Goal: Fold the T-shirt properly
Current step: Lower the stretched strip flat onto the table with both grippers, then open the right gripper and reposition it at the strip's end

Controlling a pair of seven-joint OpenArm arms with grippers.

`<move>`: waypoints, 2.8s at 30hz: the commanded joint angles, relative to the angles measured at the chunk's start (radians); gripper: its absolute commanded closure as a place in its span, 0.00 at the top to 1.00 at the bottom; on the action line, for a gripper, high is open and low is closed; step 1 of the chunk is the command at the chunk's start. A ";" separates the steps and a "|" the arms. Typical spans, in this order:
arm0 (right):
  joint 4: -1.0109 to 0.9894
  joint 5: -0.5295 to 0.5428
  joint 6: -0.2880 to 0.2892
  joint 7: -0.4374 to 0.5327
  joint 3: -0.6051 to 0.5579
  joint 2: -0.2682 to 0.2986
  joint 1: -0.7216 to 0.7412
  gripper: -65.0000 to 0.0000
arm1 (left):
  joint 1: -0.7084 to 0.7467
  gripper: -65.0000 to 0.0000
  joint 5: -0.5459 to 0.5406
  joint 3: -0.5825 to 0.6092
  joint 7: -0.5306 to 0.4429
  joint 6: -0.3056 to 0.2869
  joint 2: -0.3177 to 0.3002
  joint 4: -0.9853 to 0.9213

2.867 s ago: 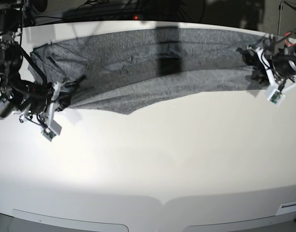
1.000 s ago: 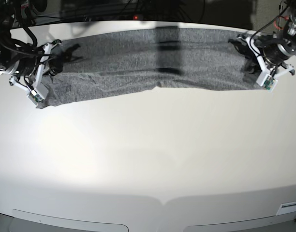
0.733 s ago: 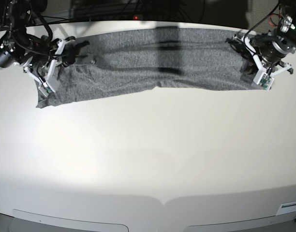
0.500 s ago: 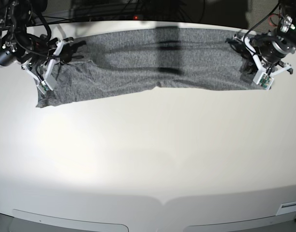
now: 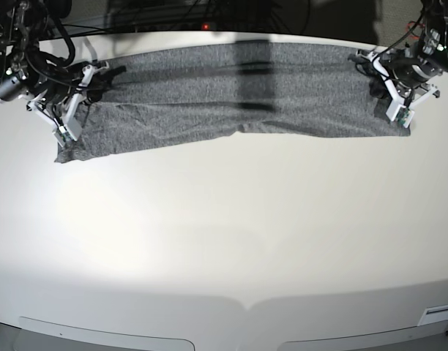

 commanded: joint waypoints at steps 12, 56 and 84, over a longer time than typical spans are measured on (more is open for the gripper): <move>0.013 0.086 0.005 0.008 0.007 0.016 0.006 0.07 | -0.005 0.00 0.005 -0.007 0.004 0.007 -0.011 0.007; -0.654 -0.077 0.005 0.287 -0.032 -0.153 0.314 0.55 | -0.244 0.34 0.049 -0.004 -0.086 0.006 0.085 -0.327; -0.567 0.053 0.005 0.223 -0.031 -0.151 0.424 0.55 | -0.579 0.34 -0.014 -0.005 -0.043 -0.042 0.043 -0.380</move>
